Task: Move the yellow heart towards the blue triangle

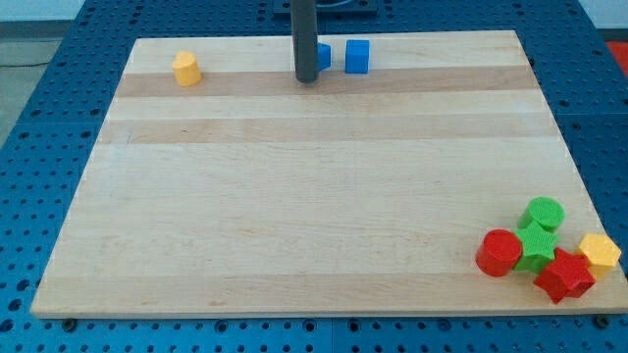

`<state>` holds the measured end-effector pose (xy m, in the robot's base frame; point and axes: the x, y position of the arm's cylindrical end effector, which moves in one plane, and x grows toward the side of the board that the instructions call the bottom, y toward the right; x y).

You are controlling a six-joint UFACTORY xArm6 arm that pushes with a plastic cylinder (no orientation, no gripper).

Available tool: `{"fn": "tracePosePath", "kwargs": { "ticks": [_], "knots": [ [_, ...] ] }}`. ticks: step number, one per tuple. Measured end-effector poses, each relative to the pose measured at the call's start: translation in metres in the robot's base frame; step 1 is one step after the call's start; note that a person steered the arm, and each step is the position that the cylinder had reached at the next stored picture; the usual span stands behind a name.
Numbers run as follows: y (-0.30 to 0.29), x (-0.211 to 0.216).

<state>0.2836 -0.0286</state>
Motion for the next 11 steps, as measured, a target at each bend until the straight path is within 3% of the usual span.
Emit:
{"fn": "tracePosePath", "kwargs": {
  "ticks": [2,4,5,6,9,11],
  "knots": [
    [-0.003,0.002],
    [-0.153,0.039],
    [-0.225,0.024],
    [-0.223,-0.003],
    [-0.127,-0.007],
    [-0.104,-0.020]
  ]
}}
